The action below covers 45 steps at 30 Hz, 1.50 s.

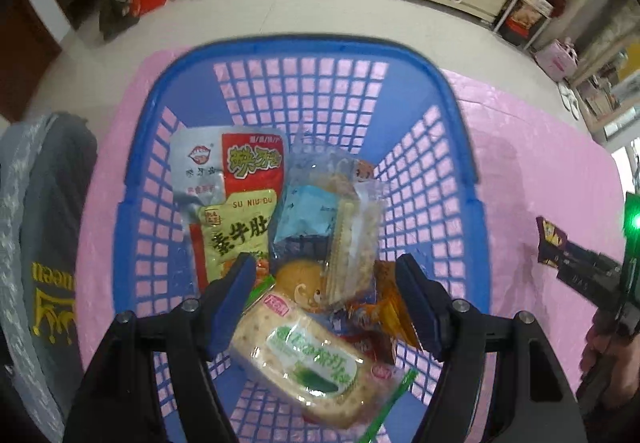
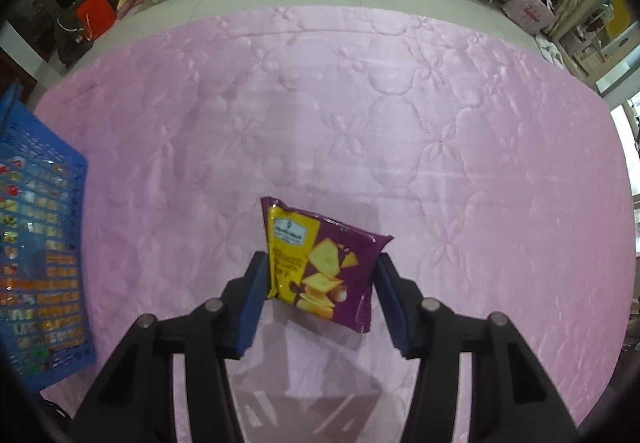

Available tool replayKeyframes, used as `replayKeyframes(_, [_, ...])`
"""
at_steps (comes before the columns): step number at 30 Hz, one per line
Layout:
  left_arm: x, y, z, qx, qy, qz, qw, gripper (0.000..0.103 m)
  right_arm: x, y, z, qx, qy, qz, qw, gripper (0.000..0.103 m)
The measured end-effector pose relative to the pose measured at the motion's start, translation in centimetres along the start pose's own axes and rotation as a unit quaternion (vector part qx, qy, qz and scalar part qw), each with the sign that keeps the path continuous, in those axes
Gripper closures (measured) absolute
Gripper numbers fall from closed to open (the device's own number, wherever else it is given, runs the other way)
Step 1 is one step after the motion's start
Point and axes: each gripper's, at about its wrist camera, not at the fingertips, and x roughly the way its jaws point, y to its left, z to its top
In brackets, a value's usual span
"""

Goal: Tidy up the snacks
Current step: 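Carry the chip bag with the right gripper over the basket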

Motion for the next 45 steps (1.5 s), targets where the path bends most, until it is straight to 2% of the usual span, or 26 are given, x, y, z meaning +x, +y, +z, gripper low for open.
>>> replayKeyframes(2, [-0.9,0.0,-0.8,0.004,-0.006,0.000,1.0000,0.029,-1.2,0.3,0.6,0.001,-0.007,0.008,1.000,0.046])
replayKeyframes(6, [-2.6,0.4,-2.1,-0.008,-0.011,-0.023,0.9996,0.028,-4.7,1.3,0.0,-0.009,-0.030,0.021,0.999,0.046])
replayKeyframes(13, [-6.7,0.8,-4.5,0.001,-0.041,-0.028,0.9988,0.028,-8.3,2.8,-0.8,-0.027,-0.066,0.046,0.996,0.046])
replayKeyframes(15, [-7.5,0.7,-4.7,0.002,-0.048,-0.029,0.9984,0.020,-9.3,3.4,-1.3,-0.033,-0.076,0.056,0.995,0.046])
replayKeyframes(17, [-8.6,0.7,-5.4,0.005,-0.057,-0.029,0.9979,0.020,-8.6,3.5,-0.9,-0.036,-0.079,0.058,0.995,0.046])
replayKeyframes(21, [-9.5,1.0,-6.2,0.007,-0.065,-0.029,0.9975,0.019,-10.6,5.4,-1.7,-0.060,-0.098,0.065,0.991,0.046])
replayKeyframes(27, [-10.3,1.4,-6.9,0.027,-0.084,-0.009,0.9961,0.017,-11.6,8.2,-2.1,-0.093,-0.110,0.080,0.986,0.045])
replayKeyframes(31, [-11.1,1.9,-7.7,0.038,-0.104,0.002,0.9939,0.012,-11.9,10.2,-2.4,-0.109,-0.109,0.089,0.984,0.045])
replayKeyframes(36, [-12.1,3.2,-8.1,0.043,-0.123,-0.005,0.9915,0.008,-12.6,12.6,-2.8,-0.129,-0.109,0.097,0.981,0.045])
replayKeyframes(45, [-12.2,5.8,-9.0,0.048,-0.141,-0.006,0.9888,0.008,-12.5,16.8,-3.0,-0.162,-0.106,0.105,0.975,0.046])
